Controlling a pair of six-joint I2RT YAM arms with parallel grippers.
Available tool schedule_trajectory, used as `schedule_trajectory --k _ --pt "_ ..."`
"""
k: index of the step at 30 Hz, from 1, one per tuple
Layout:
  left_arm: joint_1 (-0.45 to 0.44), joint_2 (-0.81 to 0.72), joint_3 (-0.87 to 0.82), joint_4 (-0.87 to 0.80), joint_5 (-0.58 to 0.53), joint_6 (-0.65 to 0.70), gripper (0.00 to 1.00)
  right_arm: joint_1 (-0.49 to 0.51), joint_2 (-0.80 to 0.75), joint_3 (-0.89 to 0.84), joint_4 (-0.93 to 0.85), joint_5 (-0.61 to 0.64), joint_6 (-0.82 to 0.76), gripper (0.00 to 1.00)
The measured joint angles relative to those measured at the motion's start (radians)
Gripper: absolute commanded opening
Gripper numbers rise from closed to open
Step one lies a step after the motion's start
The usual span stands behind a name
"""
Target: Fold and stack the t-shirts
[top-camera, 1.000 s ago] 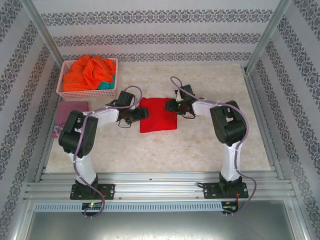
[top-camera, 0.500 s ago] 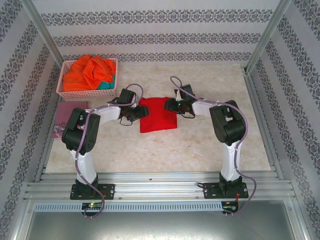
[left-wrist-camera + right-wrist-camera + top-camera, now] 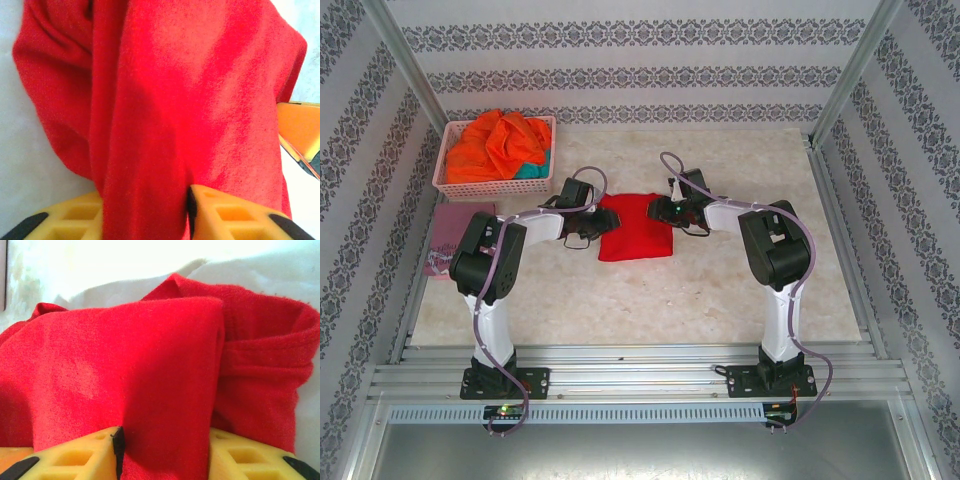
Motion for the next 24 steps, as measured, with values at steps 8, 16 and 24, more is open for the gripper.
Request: schedule_trajectory --k 8,16,24 --pt "0.005 0.008 0.0 0.005 0.0 0.0 0.0 0.0 -0.007 -0.012 0.017 -0.007 -0.001 0.54" --pt "0.037 -0.001 0.011 -0.066 -0.029 0.119 0.0 0.0 -0.124 -0.142 0.064 -0.041 -0.069 0.88" --pt "0.107 -0.103 0.012 -0.239 -0.144 0.307 0.0 0.029 -0.238 -0.237 0.195 -0.071 -0.21 0.92"
